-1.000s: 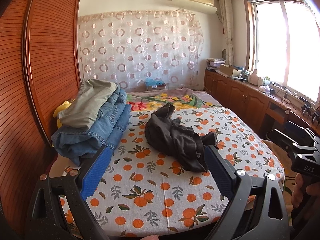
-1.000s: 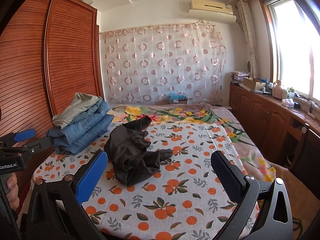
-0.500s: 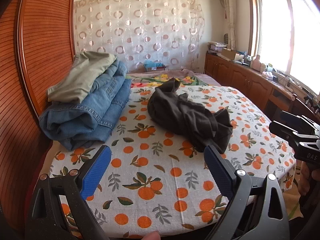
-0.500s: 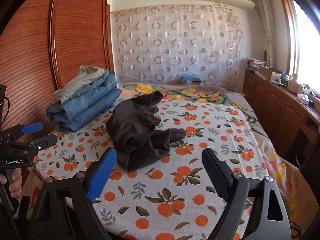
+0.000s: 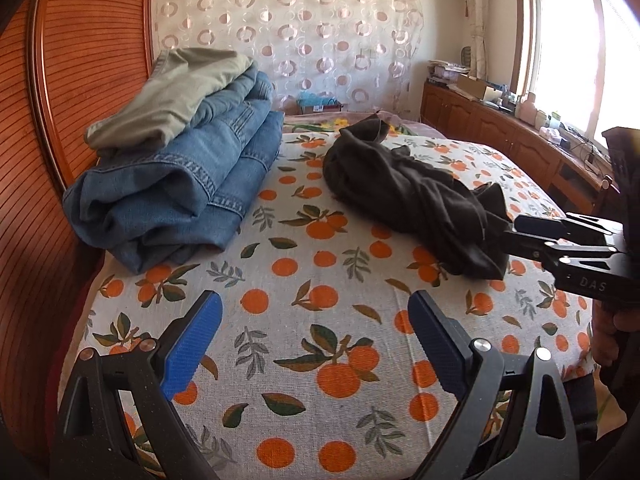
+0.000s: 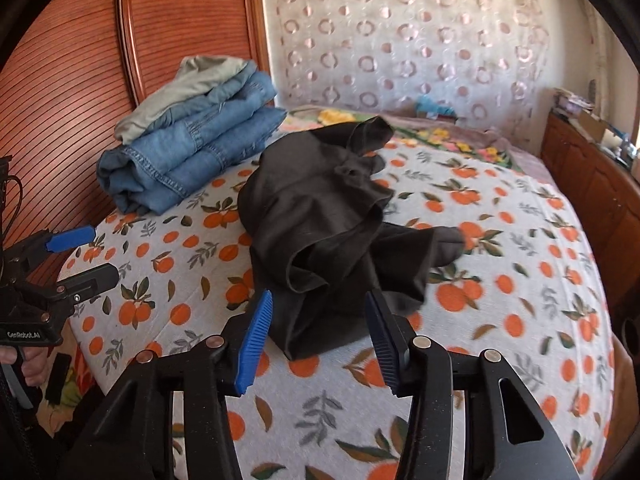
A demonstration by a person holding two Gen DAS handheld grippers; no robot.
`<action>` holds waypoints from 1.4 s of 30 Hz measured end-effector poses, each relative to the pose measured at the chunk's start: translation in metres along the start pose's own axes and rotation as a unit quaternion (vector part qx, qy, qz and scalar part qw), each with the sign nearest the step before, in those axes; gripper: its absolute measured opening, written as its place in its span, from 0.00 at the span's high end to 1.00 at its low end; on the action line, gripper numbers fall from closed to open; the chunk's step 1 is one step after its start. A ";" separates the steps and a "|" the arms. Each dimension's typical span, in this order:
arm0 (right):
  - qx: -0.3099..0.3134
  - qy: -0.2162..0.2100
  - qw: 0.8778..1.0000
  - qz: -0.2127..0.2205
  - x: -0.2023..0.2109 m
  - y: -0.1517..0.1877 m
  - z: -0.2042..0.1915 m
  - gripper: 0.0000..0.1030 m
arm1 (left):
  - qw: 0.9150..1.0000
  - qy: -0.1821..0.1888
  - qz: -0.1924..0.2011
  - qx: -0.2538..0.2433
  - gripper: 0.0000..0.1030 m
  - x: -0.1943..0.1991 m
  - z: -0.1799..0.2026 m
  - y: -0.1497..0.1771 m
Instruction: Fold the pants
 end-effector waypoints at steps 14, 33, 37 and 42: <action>0.040 -0.036 0.998 -0.036 -0.027 -0.020 0.002 0.93 | 1.000 0.012 -0.021 0.009 0.08 -0.019 -0.013 -0.002; 0.011 -0.048 0.984 0.170 0.202 -0.062 0.040 0.93 | 0.999 0.033 0.001 0.001 0.08 0.007 0.005 -0.020; -0.030 0.009 0.987 0.158 0.198 -0.040 0.083 0.93 | 0.999 0.034 -0.004 -0.005 0.08 0.003 0.009 -0.017; -0.074 0.088 0.988 0.105 0.174 0.008 0.129 0.93 | 0.999 0.036 -0.010 -0.006 0.08 -0.002 0.012 -0.014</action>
Point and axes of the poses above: each gripper's, at about its wrist camera, not at the fingertips, and x roughly against the way its jaws point, z to its right, y to its underside, the point moved 2 cm from there along -x, roughly the way its jaws point, and after that the axes turned 5 degrees about x, right-handed, at the moved point
